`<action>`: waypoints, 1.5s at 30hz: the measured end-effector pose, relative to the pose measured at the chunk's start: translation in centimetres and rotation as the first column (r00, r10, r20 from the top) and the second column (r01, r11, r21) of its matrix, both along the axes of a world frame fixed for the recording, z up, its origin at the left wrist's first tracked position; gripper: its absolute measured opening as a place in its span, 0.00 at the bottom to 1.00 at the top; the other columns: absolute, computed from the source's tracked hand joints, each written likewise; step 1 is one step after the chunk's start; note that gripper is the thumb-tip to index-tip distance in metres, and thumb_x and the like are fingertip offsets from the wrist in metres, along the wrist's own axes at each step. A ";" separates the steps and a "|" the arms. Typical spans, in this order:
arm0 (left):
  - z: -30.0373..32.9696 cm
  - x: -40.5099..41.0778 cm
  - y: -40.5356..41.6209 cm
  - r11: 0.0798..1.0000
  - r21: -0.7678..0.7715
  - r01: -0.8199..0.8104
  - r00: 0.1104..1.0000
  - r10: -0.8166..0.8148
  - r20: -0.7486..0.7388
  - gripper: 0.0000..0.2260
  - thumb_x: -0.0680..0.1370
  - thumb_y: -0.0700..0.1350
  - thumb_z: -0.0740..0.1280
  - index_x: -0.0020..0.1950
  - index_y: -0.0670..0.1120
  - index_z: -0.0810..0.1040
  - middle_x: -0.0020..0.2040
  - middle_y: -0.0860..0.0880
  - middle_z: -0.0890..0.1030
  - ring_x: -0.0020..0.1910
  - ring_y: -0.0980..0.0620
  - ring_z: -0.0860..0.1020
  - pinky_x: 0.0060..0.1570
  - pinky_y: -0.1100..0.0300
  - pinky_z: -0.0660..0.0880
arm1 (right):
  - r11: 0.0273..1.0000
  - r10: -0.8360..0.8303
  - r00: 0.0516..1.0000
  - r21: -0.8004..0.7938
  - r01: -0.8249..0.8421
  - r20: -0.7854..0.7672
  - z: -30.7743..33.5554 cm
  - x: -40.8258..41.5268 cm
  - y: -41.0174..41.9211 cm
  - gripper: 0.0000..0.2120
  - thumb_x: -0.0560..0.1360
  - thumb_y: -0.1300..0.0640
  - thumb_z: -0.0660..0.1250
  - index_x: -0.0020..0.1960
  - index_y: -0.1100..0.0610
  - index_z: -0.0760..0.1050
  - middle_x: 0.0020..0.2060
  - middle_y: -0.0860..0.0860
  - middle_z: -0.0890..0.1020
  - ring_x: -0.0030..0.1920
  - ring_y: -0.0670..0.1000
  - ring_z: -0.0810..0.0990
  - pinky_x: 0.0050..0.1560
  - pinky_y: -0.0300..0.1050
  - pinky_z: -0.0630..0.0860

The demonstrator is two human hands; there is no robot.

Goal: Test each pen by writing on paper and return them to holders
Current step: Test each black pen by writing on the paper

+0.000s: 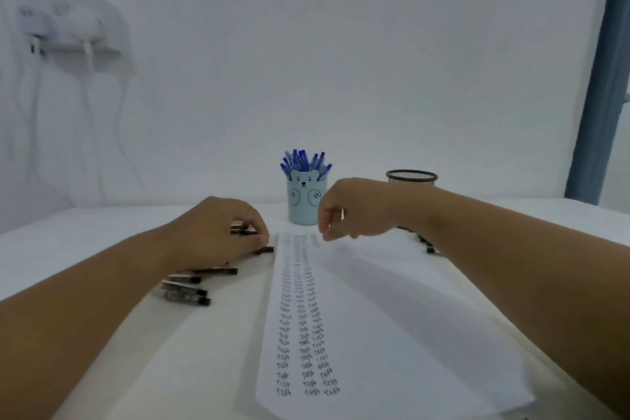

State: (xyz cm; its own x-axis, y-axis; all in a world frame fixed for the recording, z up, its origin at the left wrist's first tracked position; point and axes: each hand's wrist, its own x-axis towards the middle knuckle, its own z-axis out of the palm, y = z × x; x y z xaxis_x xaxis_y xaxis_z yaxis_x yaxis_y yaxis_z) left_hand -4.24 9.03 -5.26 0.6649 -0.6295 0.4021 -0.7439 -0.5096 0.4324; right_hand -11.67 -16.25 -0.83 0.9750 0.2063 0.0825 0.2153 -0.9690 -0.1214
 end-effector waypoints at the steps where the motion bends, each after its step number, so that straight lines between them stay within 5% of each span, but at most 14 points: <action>1: 0.4 0.1 0.4 1.000 -0.007 -0.010 1.000 0.010 0.000 0.03 0.75 0.47 0.75 0.43 0.55 0.85 0.47 0.65 0.83 0.51 0.67 0.79 0.58 0.64 0.74 | 1.000 0.021 1.000 0.016 -0.021 -0.006 -0.2 0.8 0.5 0.06 0.77 0.49 0.72 0.48 0.51 0.81 0.43 0.47 0.84 0.36 0.46 0.83 0.38 0.38 0.76; 6: 1.8 0.9 3.3 0.993 0.101 -0.064 0.996 0.070 -0.052 0.05 0.73 0.47 0.77 0.44 0.58 0.86 0.46 0.64 0.83 0.51 0.62 0.78 0.55 0.61 0.75 | 0.999 0.045 0.991 0.005 -0.044 -0.123 -2.0 3.5 1.7 0.17 0.74 0.37 0.71 0.43 0.51 0.78 0.35 0.45 0.82 0.35 0.47 0.80 0.40 0.41 0.75; 11: 1.4 1.5 4.0 0.984 0.176 -0.034 0.993 0.054 -0.108 0.05 0.72 0.52 0.78 0.46 0.59 0.86 0.47 0.61 0.83 0.51 0.60 0.78 0.56 0.62 0.75 | 0.999 0.033 0.997 0.028 -0.032 -0.066 -3.7 5.4 1.3 0.26 0.72 0.28 0.65 0.37 0.52 0.72 0.32 0.45 0.74 0.36 0.47 0.72 0.40 0.43 0.68; 21: -0.2 2.4 2.5 0.981 0.122 -0.148 0.987 0.139 0.079 0.04 0.79 0.50 0.70 0.44 0.56 0.83 0.44 0.60 0.82 0.45 0.63 0.78 0.48 0.65 0.73 | 0.960 0.099 0.963 0.232 -0.159 0.250 -6.9 5.4 0.6 0.22 0.77 0.41 0.68 0.34 0.55 0.69 0.25 0.44 0.69 0.30 0.44 0.67 0.34 0.39 0.64; 24: 0.1 2.2 2.1 0.975 -0.108 -0.192 0.981 0.195 0.016 0.06 0.83 0.46 0.63 0.48 0.53 0.77 0.41 0.55 0.83 0.33 0.60 0.76 0.39 0.66 0.73 | 0.965 0.101 0.962 0.210 -0.156 0.252 -6.9 5.2 0.6 0.21 0.79 0.42 0.66 0.35 0.56 0.69 0.27 0.45 0.69 0.31 0.44 0.67 0.33 0.39 0.64; 26: 0.8 1.8 1.6 0.886 -0.420 -0.198 0.980 0.164 -0.116 0.07 0.84 0.41 0.59 0.49 0.49 0.73 0.34 0.53 0.78 0.31 0.54 0.74 0.40 0.58 0.73 | 0.967 0.105 0.962 0.202 -0.158 0.251 -6.9 5.1 0.6 0.21 0.79 0.42 0.66 0.37 0.58 0.71 0.28 0.45 0.70 0.31 0.44 0.67 0.34 0.39 0.64; 29: 2.2 0.8 1.0 0.467 -0.852 -0.235 0.894 -0.241 -0.379 0.13 0.84 0.48 0.57 0.41 0.47 0.69 0.30 0.50 0.65 0.27 0.52 0.64 0.36 0.57 0.65 | 0.969 0.105 0.961 0.190 -0.156 0.254 -6.9 4.8 0.6 0.20 0.80 0.42 0.65 0.39 0.58 0.72 0.30 0.46 0.72 0.32 0.45 0.67 0.34 0.39 0.65; 32: 2.9 0.1 1.0 0.150 -0.918 -0.367 0.719 -0.581 -0.382 0.25 0.81 0.64 0.54 0.34 0.47 0.66 0.29 0.50 0.59 0.27 0.51 0.58 0.35 0.57 0.63 | 0.971 0.099 0.962 0.185 -0.149 0.256 -6.8 4.4 0.7 0.20 0.80 0.43 0.64 0.39 0.58 0.72 0.31 0.46 0.72 0.33 0.45 0.67 0.34 0.39 0.64; 38: 1.9 0.1 0.9 0.088 -0.893 -0.441 0.660 -0.643 -0.388 0.20 0.78 0.56 0.52 0.31 0.46 0.62 0.27 0.50 0.55 0.25 0.51 0.56 0.31 0.60 0.64 | 0.928 0.039 0.976 0.355 -0.115 0.212 -6.5 3.9 1.1 0.23 0.82 0.41 0.57 0.37 0.55 0.75 0.30 0.44 0.76 0.33 0.45 0.72 0.38 0.41 0.69; 41: 1.7 -0.1 0.7 0.081 -0.896 -0.436 0.648 -0.662 -0.375 0.20 0.79 0.55 0.51 0.31 0.45 0.63 0.29 0.49 0.57 0.26 0.50 0.59 0.35 0.58 0.66 | 0.866 0.025 0.950 0.468 -0.175 0.310 -6.4 3.6 1.1 0.22 0.82 0.41 0.56 0.40 0.53 0.77 0.23 0.41 0.73 0.26 0.43 0.69 0.34 0.42 0.66; 45: 1.6 -0.9 -0.4 0.151 -0.911 -0.384 0.606 -0.703 -0.372 0.20 0.81 0.55 0.49 0.35 0.44 0.65 0.31 0.45 0.68 0.34 0.43 0.77 0.51 0.49 0.75 | 0.930 0.076 0.822 0.256 -0.262 0.565 -5.5 2.9 2.2 0.18 0.75 0.34 0.60 0.46 0.47 0.79 0.23 0.44 0.68 0.28 0.44 0.71 0.32 0.39 0.61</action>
State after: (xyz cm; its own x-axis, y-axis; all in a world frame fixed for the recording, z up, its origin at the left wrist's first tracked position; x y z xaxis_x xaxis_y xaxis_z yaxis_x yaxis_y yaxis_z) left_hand -5.13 8.67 -3.70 0.9248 -0.2827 0.2545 0.0456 0.7466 0.6637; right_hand -8.78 -14.05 -6.30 0.7052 0.2363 0.6685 0.4923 -0.8417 -0.2219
